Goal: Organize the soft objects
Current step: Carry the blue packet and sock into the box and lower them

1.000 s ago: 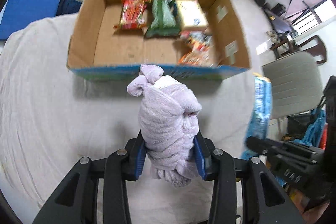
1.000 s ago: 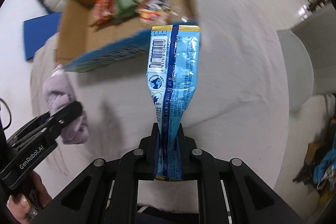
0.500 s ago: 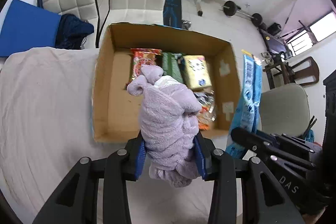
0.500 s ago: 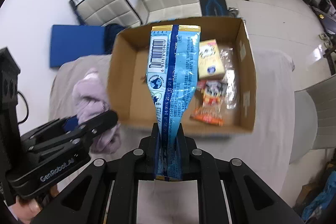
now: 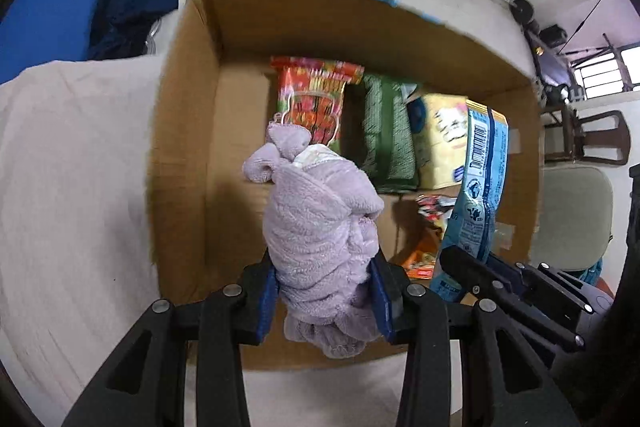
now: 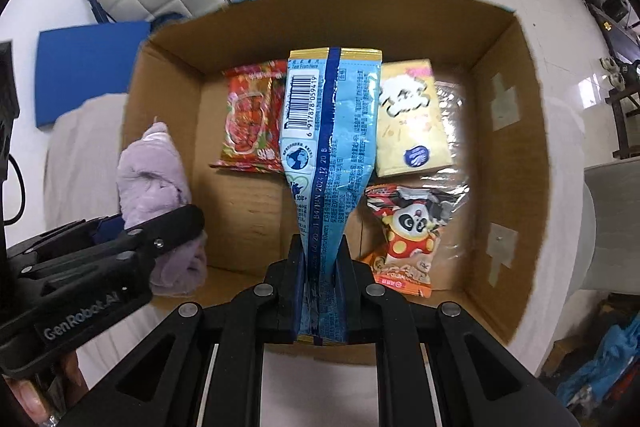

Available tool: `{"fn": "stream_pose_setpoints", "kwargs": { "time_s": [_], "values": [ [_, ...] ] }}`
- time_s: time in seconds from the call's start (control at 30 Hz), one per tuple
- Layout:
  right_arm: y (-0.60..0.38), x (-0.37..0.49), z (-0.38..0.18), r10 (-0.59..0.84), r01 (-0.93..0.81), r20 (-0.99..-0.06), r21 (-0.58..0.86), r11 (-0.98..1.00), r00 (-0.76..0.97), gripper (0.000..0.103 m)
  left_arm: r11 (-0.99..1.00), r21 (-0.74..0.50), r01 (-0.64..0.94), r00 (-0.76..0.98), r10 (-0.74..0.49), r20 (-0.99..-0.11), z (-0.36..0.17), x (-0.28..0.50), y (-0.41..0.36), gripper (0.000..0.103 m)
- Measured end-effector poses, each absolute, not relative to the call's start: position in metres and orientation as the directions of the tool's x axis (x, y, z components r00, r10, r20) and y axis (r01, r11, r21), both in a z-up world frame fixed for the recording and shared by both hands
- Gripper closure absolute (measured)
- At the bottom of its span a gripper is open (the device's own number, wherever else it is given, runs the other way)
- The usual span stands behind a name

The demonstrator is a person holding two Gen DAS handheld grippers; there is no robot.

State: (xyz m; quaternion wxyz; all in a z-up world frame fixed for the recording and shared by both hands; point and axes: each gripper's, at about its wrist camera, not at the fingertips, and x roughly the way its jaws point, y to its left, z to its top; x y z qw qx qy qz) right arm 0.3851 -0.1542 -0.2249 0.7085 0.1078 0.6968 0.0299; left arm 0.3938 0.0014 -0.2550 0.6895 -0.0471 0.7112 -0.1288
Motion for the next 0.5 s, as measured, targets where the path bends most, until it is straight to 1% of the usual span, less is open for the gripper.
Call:
{"fn": "stream_pose_setpoints", "kwargs": {
  "time_s": [0.03, 0.13, 0.3, 0.33, 0.37, 0.4, 0.43, 0.47, 0.5],
  "values": [
    [-0.153, 0.387, -0.233, 0.196, 0.104, -0.981, 0.196, 0.975, 0.017, 0.089, 0.962, -0.248, 0.112, -0.056, -0.243, -0.968, -0.261, 0.394, 0.001, 0.065],
    [-0.152, 0.389, -0.247, 0.216, 0.102, -0.976, 0.214, 0.971, -0.01, 0.088, 0.963, -0.251, 0.103, -0.092, -0.242, -0.966, -0.275, 0.395, 0.0, 0.065],
    [-0.159, 0.392, -0.259, 0.226, 0.114, -0.972, 0.219, 0.969, -0.057, 0.083, 0.972, -0.219, 0.087, -0.14, -0.206, -0.968, -0.29, 0.392, 0.004, 0.064],
    [-0.161, 0.392, -0.261, 0.224, 0.11, -0.973, 0.217, 0.97, -0.062, 0.076, 0.973, -0.216, 0.085, -0.141, -0.203, -0.969, -0.291, 0.39, 0.005, 0.063],
    [-0.162, 0.392, -0.262, 0.223, 0.106, -0.973, 0.216, 0.971, -0.065, 0.066, 0.973, -0.216, 0.084, -0.141, -0.203, -0.969, -0.292, 0.389, 0.006, 0.062],
    [-0.163, 0.392, -0.262, 0.222, 0.104, -0.973, 0.214, 0.971, -0.066, 0.059, 0.974, -0.21, 0.081, -0.136, -0.198, -0.971, -0.292, 0.388, 0.006, 0.061],
    [-0.165, 0.391, -0.262, 0.22, 0.105, -0.973, 0.213, 0.971, -0.065, 0.048, 0.976, -0.204, 0.077, -0.131, -0.193, -0.972, -0.291, 0.388, 0.007, 0.057],
    [-0.167, 0.39, -0.263, 0.22, 0.106, -0.973, 0.213, 0.971, -0.063, 0.047, 0.975, -0.208, 0.073, -0.125, -0.199, -0.972, -0.29, 0.387, 0.009, 0.053],
    [-0.17, 0.388, -0.262, 0.22, 0.106, -0.974, 0.213, 0.971, -0.061, 0.047, 0.976, -0.21, 0.066, -0.116, -0.201, -0.973, -0.288, 0.386, 0.01, 0.051]
  ]
}}
